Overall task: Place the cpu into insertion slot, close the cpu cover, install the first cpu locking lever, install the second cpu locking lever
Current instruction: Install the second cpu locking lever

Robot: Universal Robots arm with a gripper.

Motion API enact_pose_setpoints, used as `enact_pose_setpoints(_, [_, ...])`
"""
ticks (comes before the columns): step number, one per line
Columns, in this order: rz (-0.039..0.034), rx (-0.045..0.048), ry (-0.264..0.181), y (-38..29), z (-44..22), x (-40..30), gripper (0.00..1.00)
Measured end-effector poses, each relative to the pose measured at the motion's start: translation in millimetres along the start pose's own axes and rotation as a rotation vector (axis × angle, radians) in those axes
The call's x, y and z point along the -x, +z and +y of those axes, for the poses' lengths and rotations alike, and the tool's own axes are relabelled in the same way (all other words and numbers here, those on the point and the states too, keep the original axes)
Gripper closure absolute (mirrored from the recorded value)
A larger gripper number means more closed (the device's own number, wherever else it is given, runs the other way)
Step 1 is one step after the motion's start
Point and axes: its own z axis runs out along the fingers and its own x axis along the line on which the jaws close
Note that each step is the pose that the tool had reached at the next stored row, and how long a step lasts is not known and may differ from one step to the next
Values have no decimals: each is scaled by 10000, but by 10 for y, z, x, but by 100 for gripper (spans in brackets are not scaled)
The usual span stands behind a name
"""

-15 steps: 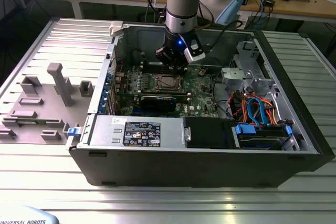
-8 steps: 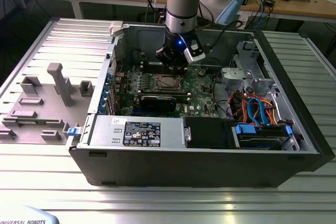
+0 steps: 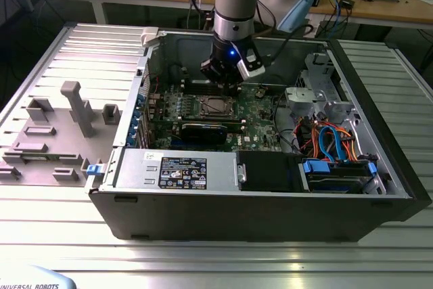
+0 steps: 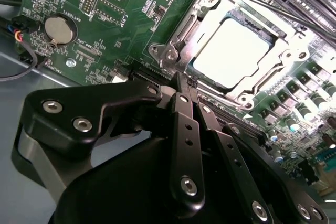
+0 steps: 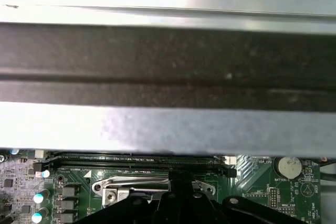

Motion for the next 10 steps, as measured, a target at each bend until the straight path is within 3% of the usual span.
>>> enact_pose_setpoints(10, [0,0,0,-15,-29,-1,89])
